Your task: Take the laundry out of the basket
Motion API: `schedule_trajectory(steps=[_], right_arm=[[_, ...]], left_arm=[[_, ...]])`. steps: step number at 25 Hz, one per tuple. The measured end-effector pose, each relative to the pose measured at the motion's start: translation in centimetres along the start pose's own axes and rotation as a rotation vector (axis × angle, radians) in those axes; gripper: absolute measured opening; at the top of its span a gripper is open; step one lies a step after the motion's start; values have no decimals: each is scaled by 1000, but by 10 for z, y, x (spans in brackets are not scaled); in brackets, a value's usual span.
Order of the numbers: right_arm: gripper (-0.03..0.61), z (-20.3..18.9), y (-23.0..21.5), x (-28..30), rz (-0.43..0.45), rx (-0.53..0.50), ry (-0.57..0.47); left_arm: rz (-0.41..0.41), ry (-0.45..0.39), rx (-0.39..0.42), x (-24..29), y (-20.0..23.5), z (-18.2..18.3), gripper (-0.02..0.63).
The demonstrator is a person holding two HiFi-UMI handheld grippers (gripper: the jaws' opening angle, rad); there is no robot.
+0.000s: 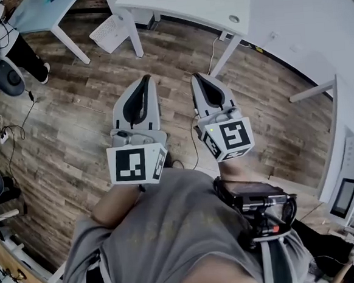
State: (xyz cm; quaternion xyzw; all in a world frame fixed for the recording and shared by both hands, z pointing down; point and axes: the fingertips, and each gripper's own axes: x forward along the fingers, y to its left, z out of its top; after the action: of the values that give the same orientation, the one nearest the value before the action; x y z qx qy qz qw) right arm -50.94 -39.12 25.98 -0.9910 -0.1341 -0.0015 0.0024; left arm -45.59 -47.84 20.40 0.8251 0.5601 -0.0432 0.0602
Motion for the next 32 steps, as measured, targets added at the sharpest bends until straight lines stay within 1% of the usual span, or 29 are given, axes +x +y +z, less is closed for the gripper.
schedule_trajectory(steps=[6, 14, 19, 26, 32], right_arm=[[8, 7, 8, 38, -20, -26, -9], [7, 9, -4, 68, -40, -30, 0], [8, 1, -13, 89, -37, -31, 25], [8, -12, -53, 122, -49, -16, 46], [8, -11, -107, 156, -59, -5, 52]], left_arm=[[-17, -16, -8, 19, 38, 3, 9], [-16, 9, -27, 39, 61, -7, 9], [-11, 33, -42, 61, 74, -19, 9], [-26, 75, -48, 116, 75, -41, 9], [-38, 86, -38, 183, 68, -47, 9]])
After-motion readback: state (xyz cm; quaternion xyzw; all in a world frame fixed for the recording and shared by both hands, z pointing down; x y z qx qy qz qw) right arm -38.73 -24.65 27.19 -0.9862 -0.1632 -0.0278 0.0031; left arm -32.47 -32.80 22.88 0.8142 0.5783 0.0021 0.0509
